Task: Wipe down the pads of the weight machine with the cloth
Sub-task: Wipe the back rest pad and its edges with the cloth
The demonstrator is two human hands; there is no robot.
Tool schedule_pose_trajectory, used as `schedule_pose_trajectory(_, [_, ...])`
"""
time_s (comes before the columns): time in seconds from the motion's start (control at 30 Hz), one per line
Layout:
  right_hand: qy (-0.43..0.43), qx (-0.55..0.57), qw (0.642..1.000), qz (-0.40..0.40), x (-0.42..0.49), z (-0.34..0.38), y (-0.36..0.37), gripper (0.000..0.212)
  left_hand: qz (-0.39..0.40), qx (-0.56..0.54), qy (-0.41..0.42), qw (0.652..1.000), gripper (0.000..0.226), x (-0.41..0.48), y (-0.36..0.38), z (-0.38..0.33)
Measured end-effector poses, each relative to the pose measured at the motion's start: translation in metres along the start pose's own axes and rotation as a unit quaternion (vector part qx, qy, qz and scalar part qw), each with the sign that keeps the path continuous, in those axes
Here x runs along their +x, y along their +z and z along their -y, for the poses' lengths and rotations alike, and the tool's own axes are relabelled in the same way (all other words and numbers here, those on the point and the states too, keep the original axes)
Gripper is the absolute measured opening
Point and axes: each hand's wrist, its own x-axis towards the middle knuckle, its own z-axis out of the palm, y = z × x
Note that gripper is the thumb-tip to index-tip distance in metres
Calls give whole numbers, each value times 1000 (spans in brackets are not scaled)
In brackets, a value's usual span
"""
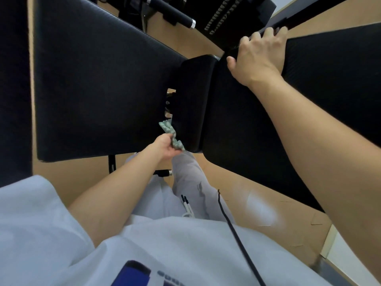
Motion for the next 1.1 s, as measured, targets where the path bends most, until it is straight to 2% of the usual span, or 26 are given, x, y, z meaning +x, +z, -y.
schedule_pose_trajectory(0.13, [3,4,1000,1,-1,0,-1,60,11,34,-6,999,18,-25,9,4])
schedule_pose_trajectory(0.2, [4,7,1000,2,-1,0,-1,60,13,58,-1,998,23,-35,10,8])
schedule_pose_trajectory(0.3, [6,8,1000,5,-1,0,-1,60,9,84,27,996,34,-50,9,10])
schedule_pose_trajectory(0.4, [12,10,1000,9,-1,0,-2,60,25,115,83,990,32,-70,17,-6])
schedule_pose_trajectory(0.47, [11,16,1000,6,-2,0,-2,59,6,171,188,967,25,-77,34,-36])
schedule_pose_trajectory(0.57, [10,27,1000,1,-2,0,-2,57,-14,281,348,894,17,-81,73,-89])
schedule_pose_trajectory(0.67, [16,26,1000,-2,-1,0,-2,56,-22,330,384,862,34,-75,113,-113])
schedule_pose_trajectory(0.77, [16,25,1000,2,0,0,0,56,-54,413,441,795,54,-72,142,-111])
schedule_pose_trajectory(0.83, [17,23,1000,1,1,0,1,57,-67,440,477,757,39,-61,149,-108])
schedule_pose_trajectory(0.9, [20,23,1000,-2,2,2,1,57,-59,450,496,740,32,-50,152,-104])
schedule_pose_trajectory(0.97, [24,20,999,-6,2,3,1,57,-30,459,499,734,43,-41,155,-99])
schedule_pose_trajectory(1.03, [23,22,999,-8,3,2,3,57,6,462,479,746,59,-30,160,-99])
schedule_pose_trajectory(1.1, [21,22,1000,-8,3,2,4,57,12,485,438,757,65,-13,164,-108])
